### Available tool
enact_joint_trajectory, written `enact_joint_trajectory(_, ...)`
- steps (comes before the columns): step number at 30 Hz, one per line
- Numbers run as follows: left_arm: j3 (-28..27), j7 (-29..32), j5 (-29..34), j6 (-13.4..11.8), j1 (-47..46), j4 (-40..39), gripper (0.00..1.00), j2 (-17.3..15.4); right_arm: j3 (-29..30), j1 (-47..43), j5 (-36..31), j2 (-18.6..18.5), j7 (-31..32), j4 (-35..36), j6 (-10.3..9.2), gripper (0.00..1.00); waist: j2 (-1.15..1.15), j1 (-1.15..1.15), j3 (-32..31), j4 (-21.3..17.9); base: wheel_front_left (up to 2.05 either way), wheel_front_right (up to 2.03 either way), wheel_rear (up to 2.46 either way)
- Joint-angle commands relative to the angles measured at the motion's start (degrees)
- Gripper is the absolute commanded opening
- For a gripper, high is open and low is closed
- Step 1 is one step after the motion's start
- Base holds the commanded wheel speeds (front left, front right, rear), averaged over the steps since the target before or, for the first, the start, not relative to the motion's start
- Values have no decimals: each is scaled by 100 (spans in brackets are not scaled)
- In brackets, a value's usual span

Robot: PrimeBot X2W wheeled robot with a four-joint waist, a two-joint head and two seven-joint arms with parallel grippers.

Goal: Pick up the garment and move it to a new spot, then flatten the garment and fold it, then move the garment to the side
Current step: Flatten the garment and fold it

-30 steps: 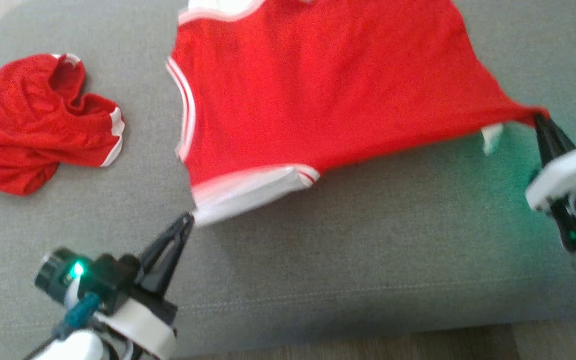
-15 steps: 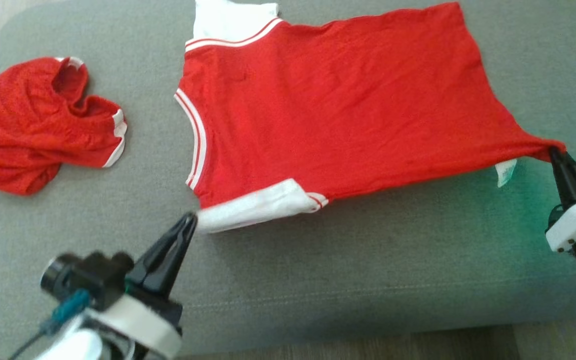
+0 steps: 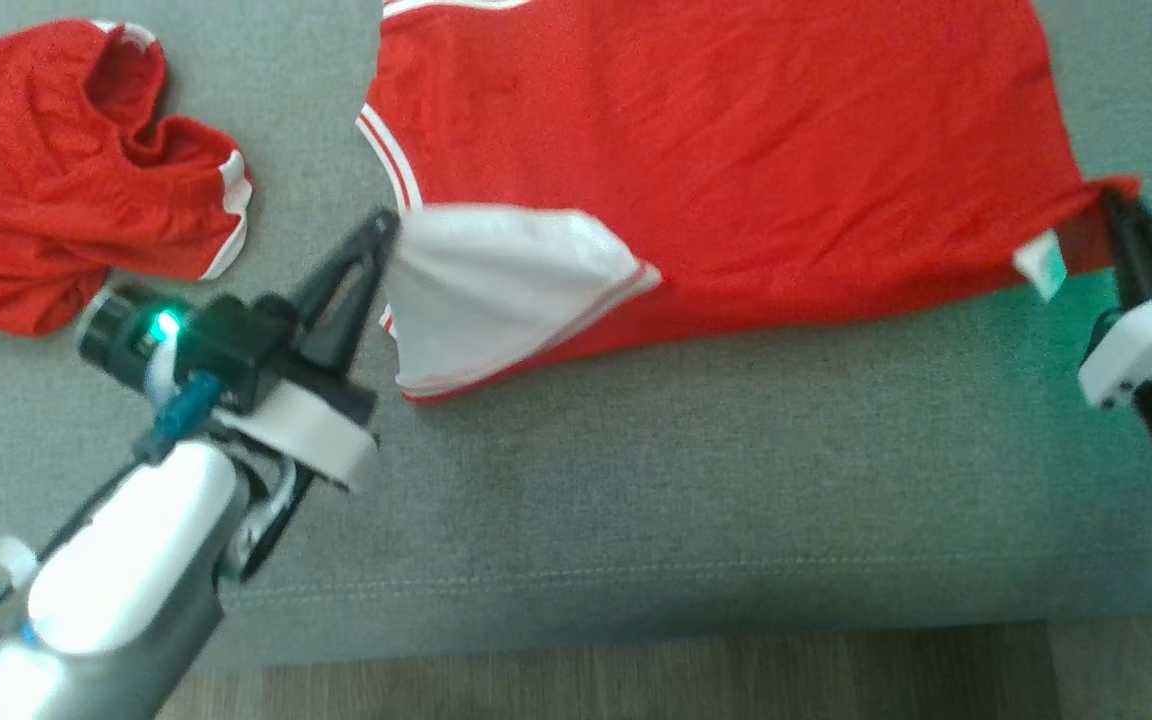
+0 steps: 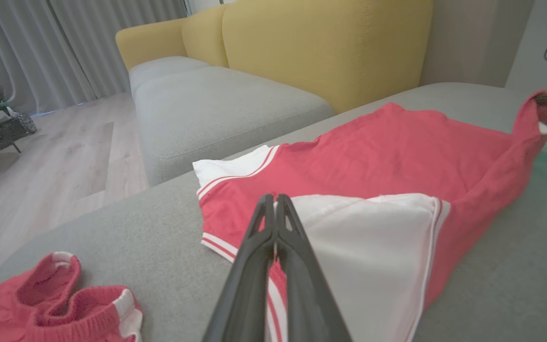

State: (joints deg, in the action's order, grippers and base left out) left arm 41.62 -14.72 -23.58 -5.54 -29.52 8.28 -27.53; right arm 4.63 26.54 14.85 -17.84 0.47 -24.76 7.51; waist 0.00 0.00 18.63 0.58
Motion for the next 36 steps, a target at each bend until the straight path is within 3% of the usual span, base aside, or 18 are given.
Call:
enact_joint_trajectory(1, -335, -28, 68, -16, -292, -92, 0, -124, -24, 137, -71, -48, -51, 128, -2, 0, 0, 0, 104, 0, 0, 0, 0)
enact_joint_trajectory(16, -1034, -28, 1172, 321, -874, 419, 0, 406, 155, 1162, -586, 26, -465, -731, -2, 0, 0, 0, 650, 93, 0, 0, 0)
enact_joint_trajectory(22, -1223, -28, 1370, 579, -979, 699, 0, 619, 28, 1431, -638, 68, -607, -1130, -2, 0, 0, 0, 693, 99, 0, 0, 0)
enact_joint_trajectory(23, -1267, -28, 1349, 613, -969, 778, 0, 681, 2, 1456, -600, 95, -621, -1198, -2, 23, 0, 0, 684, 96, 0, 0, 0)
enact_joint_trajectory(24, -1309, -28, 1339, 634, -953, 874, 38, 733, -19, 1473, -563, 125, -648, -1254, -2, 47, 0, 0, 668, 90, 0, 0, 0)
enact_joint_trajectory(25, -1341, -28, 1337, 650, -934, 956, 100, 787, -15, 1483, -522, 155, -692, -1303, -2, 100, 0, 0, 641, 83, 0, 0, 0)
enact_joint_trajectory(31, -1624, -28, 1341, 529, -694, 897, 100, 1022, 127, 1424, -508, 282, -1093, -1354, -2, 100, 0, 0, 433, 29, 0, 0, 0)
enact_joint_trajectory(36, -1876, -28, 1079, 296, 227, 711, 100, 1266, 233, 1076, -496, 568, -1288, -1105, -2, 100, 0, 0, 185, -59, 0, 0, 0)
